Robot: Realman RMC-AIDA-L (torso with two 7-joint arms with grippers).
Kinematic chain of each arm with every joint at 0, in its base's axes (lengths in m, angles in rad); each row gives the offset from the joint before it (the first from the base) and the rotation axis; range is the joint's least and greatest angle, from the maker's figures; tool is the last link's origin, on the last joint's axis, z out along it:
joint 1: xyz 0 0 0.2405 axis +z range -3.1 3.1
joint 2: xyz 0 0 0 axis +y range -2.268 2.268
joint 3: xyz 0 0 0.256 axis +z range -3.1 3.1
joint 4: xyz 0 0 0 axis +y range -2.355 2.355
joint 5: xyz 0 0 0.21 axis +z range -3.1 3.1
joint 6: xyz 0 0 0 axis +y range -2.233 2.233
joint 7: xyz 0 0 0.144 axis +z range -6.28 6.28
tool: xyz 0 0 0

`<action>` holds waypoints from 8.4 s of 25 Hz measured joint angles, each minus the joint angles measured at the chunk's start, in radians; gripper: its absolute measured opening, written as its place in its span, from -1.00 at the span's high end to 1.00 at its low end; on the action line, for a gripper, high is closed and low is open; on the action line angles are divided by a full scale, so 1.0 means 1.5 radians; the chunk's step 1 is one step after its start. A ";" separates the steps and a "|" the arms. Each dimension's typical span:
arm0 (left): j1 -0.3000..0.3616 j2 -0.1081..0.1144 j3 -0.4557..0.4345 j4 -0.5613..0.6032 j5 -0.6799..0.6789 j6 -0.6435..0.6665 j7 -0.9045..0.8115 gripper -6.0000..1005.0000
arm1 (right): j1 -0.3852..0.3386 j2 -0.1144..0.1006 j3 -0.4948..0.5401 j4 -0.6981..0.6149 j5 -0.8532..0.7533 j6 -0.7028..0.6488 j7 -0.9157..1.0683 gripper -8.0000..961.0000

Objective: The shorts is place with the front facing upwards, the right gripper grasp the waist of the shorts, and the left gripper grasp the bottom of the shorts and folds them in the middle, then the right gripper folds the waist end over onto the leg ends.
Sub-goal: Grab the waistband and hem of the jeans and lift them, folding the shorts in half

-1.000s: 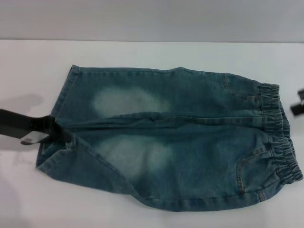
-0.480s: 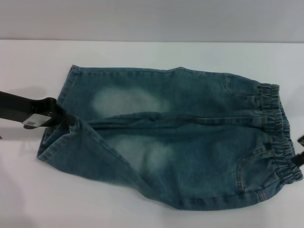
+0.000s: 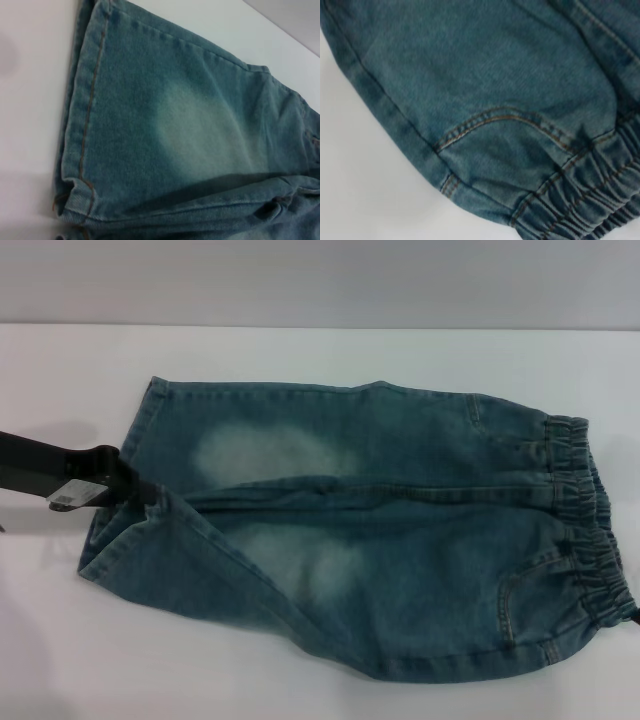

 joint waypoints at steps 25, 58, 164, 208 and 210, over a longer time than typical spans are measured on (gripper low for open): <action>0.007 -0.007 0.001 -0.001 0.001 -0.004 0.000 0.95 | 0.010 0.011 -0.028 0.043 0.038 0.032 -0.007 -0.56; -0.001 0.007 -0.004 0.001 0.000 -0.031 0.000 0.95 | 0.015 0.011 -0.018 0.034 0.069 0.035 -0.048 0.67; -0.117 -0.073 0.030 0.049 0.002 -0.468 0.089 0.79 | -0.183 0.040 0.322 0.135 0.482 0.304 -0.076 0.92; -0.107 -0.116 0.030 0.068 -0.003 -0.541 0.123 -0.66 | -0.174 0.062 0.261 0.105 0.542 0.489 -0.066 0.73; -0.106 -0.117 0.030 0.068 -0.003 -0.541 0.123 -0.66 | -0.165 0.061 0.249 0.118 0.538 0.516 -0.067 0.72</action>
